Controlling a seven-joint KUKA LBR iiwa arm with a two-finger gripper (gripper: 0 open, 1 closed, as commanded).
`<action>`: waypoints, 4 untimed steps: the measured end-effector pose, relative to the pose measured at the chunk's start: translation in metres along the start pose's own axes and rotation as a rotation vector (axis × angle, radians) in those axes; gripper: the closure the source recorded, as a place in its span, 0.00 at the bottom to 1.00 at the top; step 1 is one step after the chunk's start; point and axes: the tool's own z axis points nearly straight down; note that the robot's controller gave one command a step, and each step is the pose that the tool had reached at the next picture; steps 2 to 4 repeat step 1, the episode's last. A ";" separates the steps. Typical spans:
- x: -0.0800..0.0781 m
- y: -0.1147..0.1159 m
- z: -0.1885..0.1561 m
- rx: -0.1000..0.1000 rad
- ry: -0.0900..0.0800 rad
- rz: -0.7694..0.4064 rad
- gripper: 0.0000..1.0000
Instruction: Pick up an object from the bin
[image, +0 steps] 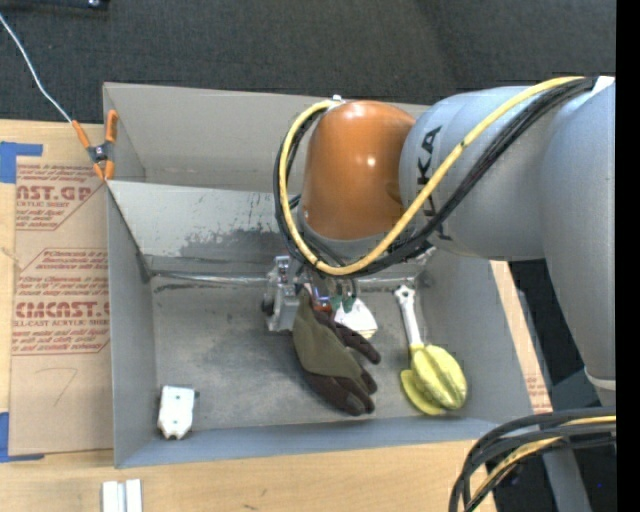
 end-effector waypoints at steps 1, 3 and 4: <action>-0.001 0.000 -0.013 0.000 -0.003 0.000 1.00; -0.001 0.000 -0.013 0.000 -0.003 0.000 1.00; -0.001 0.000 -0.013 0.000 -0.003 0.000 1.00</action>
Offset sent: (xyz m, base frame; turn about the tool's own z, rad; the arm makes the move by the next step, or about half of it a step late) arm -0.0001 0.0000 0.0096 0.0000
